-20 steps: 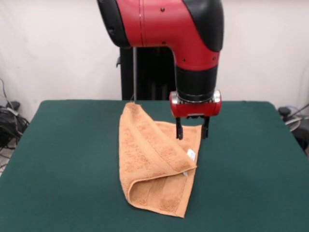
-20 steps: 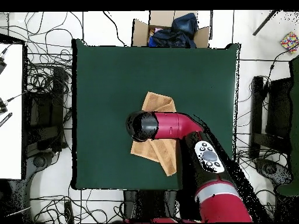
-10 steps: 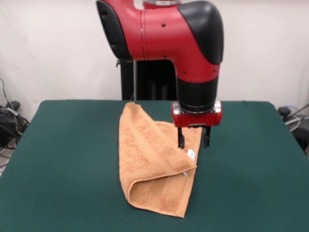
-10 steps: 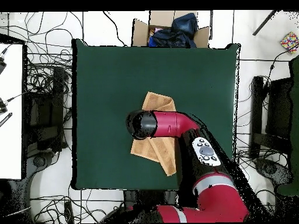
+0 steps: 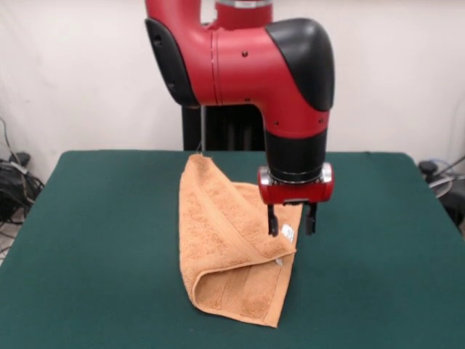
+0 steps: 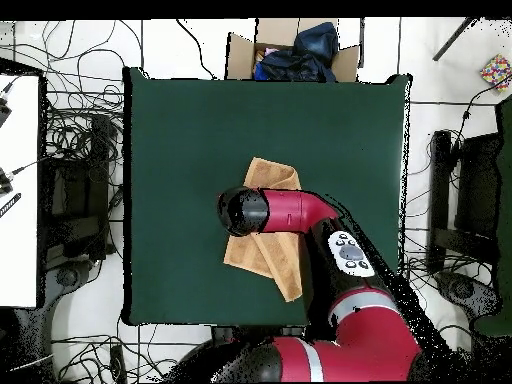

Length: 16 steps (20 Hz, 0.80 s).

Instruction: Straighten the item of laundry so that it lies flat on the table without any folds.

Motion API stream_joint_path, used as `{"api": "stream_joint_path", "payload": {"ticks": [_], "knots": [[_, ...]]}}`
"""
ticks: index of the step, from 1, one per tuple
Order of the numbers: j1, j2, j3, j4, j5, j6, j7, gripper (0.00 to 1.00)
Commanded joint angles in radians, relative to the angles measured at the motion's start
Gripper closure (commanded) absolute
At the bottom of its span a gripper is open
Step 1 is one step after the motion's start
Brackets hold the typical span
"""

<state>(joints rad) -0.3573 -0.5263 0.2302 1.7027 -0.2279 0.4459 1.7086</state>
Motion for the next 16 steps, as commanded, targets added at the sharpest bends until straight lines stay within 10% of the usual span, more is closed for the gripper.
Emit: {"api": "stream_joint_path", "payload": {"ticks": [1,16], "knots": [[0.037,0.042,-0.043,-0.049,-0.055,-0.065,0.103,0.0],[0.015,0.018,-0.075,0.008,-0.104,-0.107,0.093,0.0]]}}
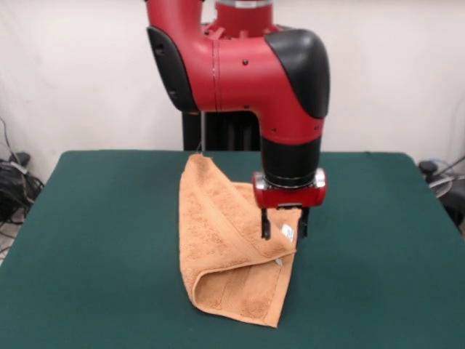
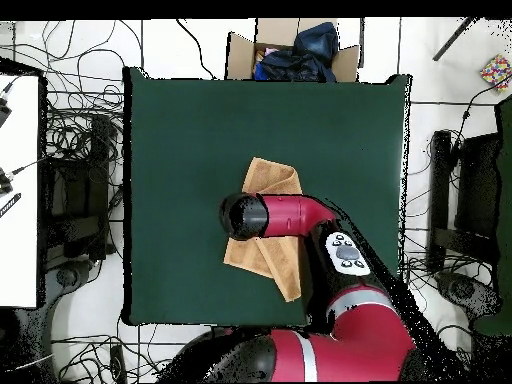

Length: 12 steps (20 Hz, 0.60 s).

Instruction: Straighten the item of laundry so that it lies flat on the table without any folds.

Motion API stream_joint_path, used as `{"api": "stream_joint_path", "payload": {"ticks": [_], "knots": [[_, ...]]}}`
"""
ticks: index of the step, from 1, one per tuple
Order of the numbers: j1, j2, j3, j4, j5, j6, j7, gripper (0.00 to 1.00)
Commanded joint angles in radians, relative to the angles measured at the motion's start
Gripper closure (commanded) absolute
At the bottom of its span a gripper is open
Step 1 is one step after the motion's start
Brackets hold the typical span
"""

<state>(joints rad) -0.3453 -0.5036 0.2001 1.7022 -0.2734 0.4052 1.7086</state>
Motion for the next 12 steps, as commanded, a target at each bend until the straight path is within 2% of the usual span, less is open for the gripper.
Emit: {"api": "stream_joint_path", "payload": {"ticks": [1,12], "knots": [[-0.002,-0.013,-0.045,0.012,-0.06,-0.061,0.088,0.0],[-0.008,-0.029,-0.057,0.005,-0.068,-0.043,0.09,0.0]]}}
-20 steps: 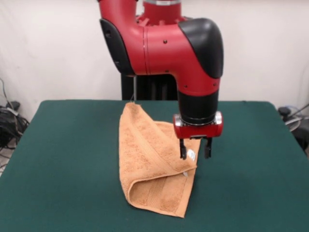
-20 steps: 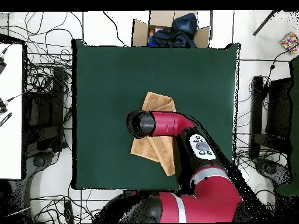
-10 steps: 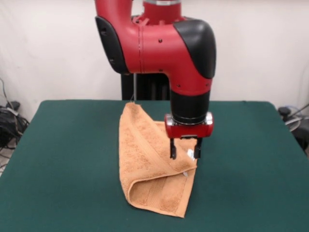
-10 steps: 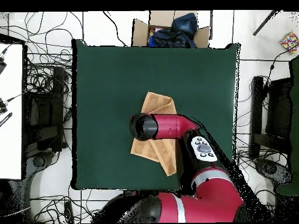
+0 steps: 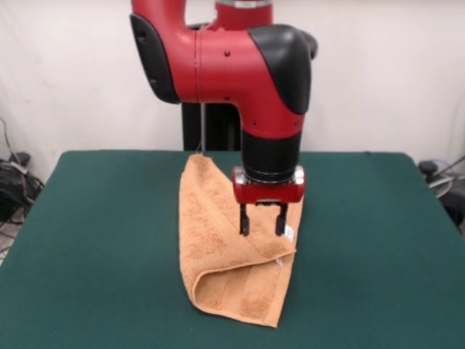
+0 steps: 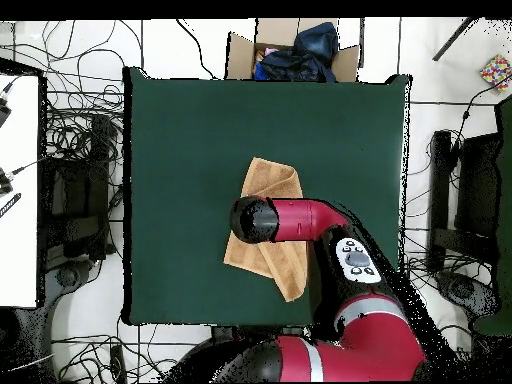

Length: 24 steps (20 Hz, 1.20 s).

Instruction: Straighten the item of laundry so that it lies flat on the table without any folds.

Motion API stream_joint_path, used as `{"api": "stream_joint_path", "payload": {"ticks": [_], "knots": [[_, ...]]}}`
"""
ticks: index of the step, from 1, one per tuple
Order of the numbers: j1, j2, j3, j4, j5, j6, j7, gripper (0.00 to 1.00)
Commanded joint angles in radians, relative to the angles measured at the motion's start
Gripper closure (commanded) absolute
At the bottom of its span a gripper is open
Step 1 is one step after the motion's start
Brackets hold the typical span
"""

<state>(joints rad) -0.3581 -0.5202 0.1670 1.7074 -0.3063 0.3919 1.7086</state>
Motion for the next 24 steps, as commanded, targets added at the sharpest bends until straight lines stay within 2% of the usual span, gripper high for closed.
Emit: {"api": "stream_joint_path", "payload": {"ticks": [1,12,19,24], "knots": [[0.009,-0.011,-0.027,0.001,-0.037,-0.035,0.095,0.0],[0.047,0.018,-0.042,0.002,-0.028,-0.078,0.137,0.0],[0.071,0.081,-0.057,-0.024,-0.017,-0.124,0.155,0.0],[0.079,0.082,-0.069,-0.016,-0.007,-0.137,0.152,0.0]]}}
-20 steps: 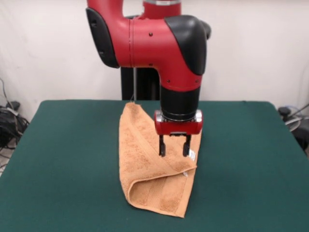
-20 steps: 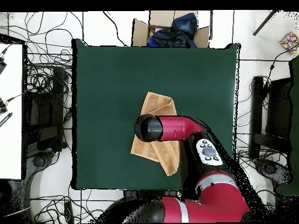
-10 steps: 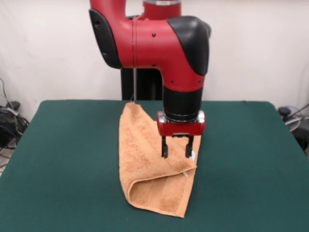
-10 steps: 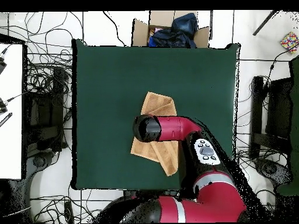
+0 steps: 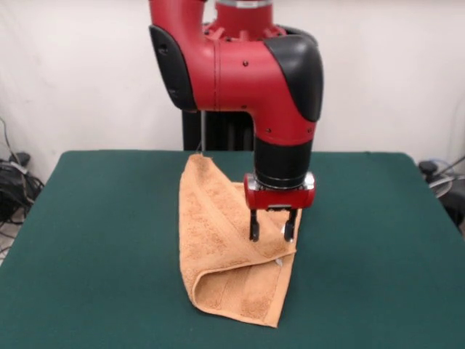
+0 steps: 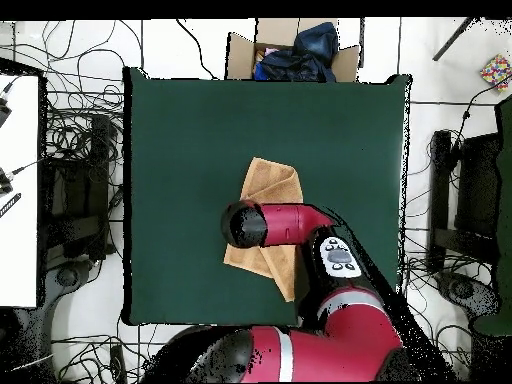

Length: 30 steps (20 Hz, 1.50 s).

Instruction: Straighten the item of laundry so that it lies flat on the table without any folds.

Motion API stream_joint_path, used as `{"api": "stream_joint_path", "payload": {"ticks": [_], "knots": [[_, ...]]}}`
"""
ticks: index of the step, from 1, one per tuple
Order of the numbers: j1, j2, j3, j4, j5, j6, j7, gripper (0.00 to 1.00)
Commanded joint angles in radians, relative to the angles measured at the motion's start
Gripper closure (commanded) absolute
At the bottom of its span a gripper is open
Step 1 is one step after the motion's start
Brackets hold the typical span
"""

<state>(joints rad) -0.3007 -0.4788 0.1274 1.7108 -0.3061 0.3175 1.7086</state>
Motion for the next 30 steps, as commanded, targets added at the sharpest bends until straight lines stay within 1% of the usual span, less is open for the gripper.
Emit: {"api": "stream_joint_path", "payload": {"ticks": [1,9,19,24,27,30], "knots": [[0.023,0.044,-0.033,-0.016,-0.007,-0.071,0.154,0.0],[0.02,0.076,-0.039,-0.016,0.001,-0.104,0.148,0.0],[0.064,0.057,-0.067,0.012,0.015,-0.116,0.183,0.0],[0.101,0.016,-0.089,0.054,0.033,-0.117,0.207,0.0],[0.119,-0.003,-0.102,0.069,0.045,-0.111,0.216,0.0],[0.121,-0.005,-0.103,0.067,0.049,-0.108,0.21,0.0]]}}
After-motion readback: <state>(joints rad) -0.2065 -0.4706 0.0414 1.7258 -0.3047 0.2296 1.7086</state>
